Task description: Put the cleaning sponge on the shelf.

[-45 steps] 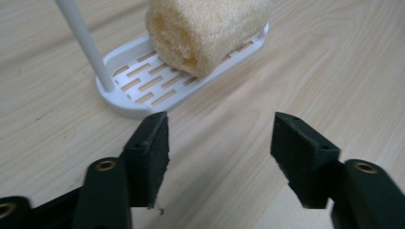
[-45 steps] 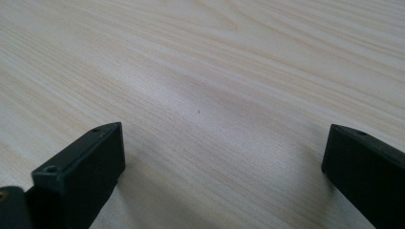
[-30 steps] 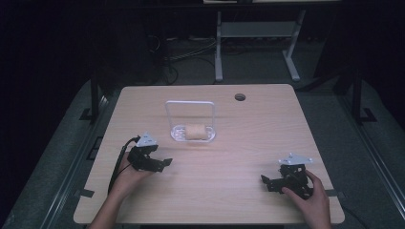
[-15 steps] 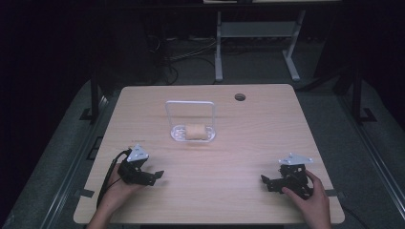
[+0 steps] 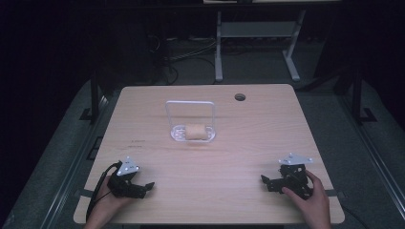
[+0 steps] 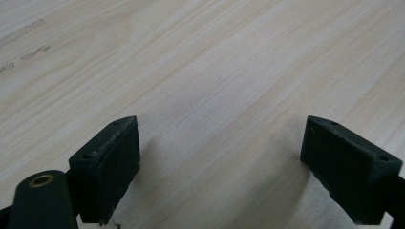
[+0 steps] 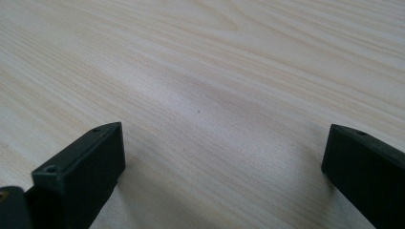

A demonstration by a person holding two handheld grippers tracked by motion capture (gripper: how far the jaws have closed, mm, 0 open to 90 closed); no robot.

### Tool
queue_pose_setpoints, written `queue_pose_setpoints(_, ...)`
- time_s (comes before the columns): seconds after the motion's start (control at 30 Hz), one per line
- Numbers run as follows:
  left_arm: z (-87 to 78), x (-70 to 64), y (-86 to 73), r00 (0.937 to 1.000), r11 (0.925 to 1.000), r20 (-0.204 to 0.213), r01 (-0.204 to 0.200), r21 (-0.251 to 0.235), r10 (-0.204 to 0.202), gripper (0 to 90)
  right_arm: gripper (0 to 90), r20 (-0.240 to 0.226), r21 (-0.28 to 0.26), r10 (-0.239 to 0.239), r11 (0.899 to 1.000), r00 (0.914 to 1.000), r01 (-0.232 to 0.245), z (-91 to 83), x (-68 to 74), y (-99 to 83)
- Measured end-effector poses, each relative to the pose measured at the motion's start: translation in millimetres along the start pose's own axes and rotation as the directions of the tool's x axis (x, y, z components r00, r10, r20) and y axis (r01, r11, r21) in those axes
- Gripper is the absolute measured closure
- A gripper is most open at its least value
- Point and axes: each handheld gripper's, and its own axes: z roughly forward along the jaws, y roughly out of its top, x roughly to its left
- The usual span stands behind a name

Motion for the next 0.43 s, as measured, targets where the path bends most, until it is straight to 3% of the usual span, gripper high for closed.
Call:
queue_pose_setpoints(0.17,1.1,1.8,-4.9,0.9998,0.9988,0.014,-0.013,-0.048,0.013,12.7,0.7,0.0,0.0,0.0,1.0,1.0,0.0,0.0,0.0,0.0)
queue_pose_setpoints(0.43,-0.1,1.2,-6.3,0.9999,0.9988,0.011,-0.005,-0.049,0.005,12.9,0.7,0.0,0.003,0.001,1.0,1.0,-0.001,-0.2,0.2,0.1)
